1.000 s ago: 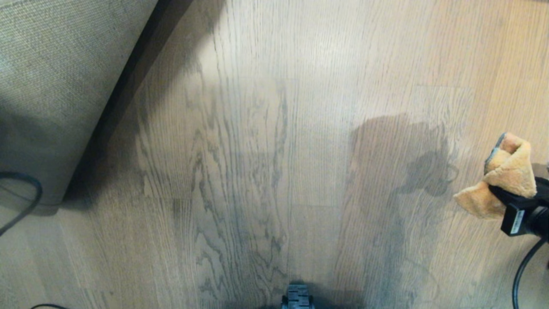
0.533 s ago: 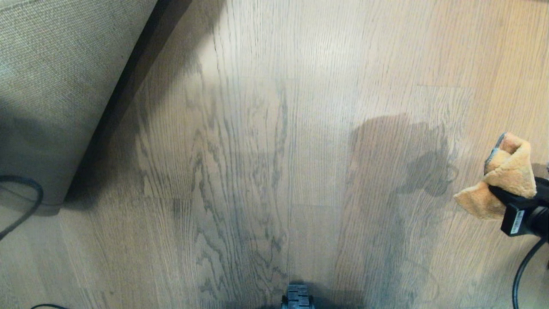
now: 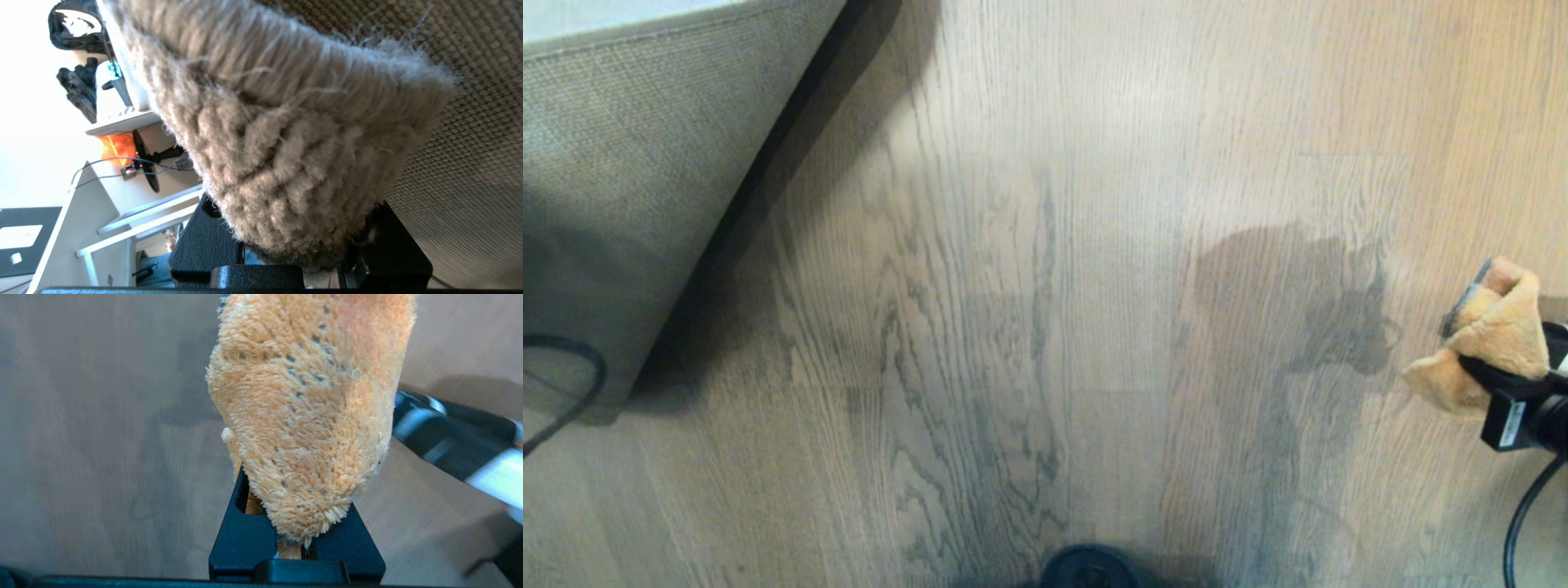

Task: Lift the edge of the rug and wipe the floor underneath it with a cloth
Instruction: Wipe the floor under the carpet with a rag

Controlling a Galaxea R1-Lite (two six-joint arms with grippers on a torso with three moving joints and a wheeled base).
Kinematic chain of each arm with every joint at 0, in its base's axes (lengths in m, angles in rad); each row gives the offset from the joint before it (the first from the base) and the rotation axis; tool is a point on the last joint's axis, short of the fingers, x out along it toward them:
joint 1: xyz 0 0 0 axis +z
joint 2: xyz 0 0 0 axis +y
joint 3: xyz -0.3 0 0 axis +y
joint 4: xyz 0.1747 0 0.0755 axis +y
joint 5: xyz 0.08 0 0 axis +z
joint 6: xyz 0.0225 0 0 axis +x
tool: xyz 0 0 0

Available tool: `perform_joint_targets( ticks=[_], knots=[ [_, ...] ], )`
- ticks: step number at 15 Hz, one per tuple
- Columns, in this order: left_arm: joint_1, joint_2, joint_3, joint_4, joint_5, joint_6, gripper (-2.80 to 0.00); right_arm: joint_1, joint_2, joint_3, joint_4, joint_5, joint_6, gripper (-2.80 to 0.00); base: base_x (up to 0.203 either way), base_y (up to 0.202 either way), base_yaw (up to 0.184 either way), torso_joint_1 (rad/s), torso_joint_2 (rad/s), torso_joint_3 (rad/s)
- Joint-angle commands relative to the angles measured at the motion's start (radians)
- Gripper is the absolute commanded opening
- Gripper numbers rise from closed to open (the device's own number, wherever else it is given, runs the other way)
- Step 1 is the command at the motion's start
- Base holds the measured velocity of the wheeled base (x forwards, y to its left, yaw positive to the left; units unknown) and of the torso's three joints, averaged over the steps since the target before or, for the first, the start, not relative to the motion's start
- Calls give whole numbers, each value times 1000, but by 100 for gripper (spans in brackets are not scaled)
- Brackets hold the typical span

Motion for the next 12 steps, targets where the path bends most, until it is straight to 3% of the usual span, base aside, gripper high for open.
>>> perform_joint_targets(
  ticks=[1, 12],
  knots=[
    [0, 1, 1, -48, 2, 4, -280, 0, 2, -1, -6, 1, -2, -280, 1, 143, -13, 2, 7, 2],
    [2, 0, 2, -48, 2, 4, -280, 0, 0, 2, -6, 1, -2, -280, 0, 192, -3, 3, 4, 2]
  ],
)
